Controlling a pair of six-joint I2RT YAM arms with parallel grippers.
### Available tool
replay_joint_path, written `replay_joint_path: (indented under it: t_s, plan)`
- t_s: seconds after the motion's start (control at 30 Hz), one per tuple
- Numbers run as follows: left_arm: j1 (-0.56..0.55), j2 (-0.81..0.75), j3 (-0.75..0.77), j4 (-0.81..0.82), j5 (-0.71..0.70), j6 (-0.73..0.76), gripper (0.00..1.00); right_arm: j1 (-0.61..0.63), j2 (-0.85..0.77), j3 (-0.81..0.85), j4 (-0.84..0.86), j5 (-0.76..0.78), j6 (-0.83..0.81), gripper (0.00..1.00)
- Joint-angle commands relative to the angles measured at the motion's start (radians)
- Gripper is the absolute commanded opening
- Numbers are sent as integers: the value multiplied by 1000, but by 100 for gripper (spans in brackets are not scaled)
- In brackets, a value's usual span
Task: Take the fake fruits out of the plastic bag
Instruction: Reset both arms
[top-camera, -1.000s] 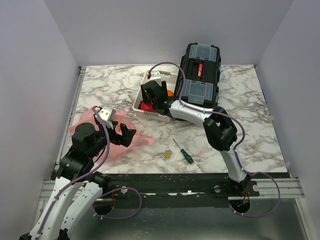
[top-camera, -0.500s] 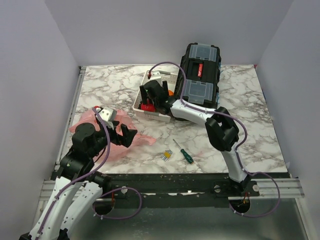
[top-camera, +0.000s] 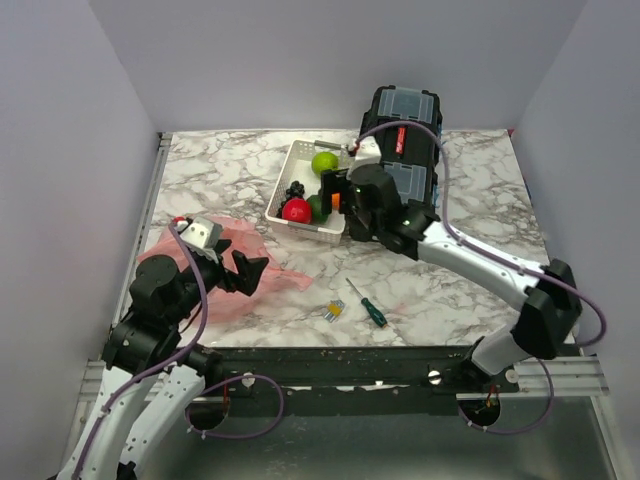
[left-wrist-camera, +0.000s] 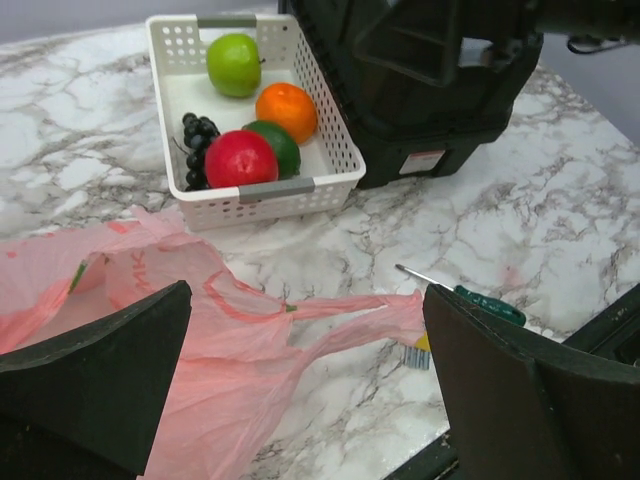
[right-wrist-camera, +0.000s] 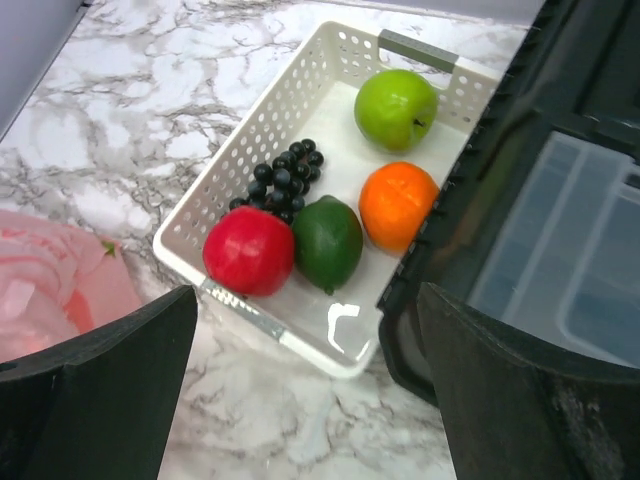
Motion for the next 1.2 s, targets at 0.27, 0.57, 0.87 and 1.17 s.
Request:
replay_joint_path:
  t_s: [0.27, 0.57, 0.87, 1.17]
  plan:
    - [-5, -77, 205, -31, -175, -64, 99, -2, -545, -346, -78, 36, 13, 98]
    - [-5, -145, 285, -54, -322, -33, 99, -1, -881, -429, -163, 82, -22, 100]
    - [-5, -174, 326, -84, -424, -12, 99, -1, -1019, -405, -241, 118, 14, 100]
    - [-5, -196, 294, -55, -411, -44, 99, -1, -1150, -488, -150, 63, -3, 100]
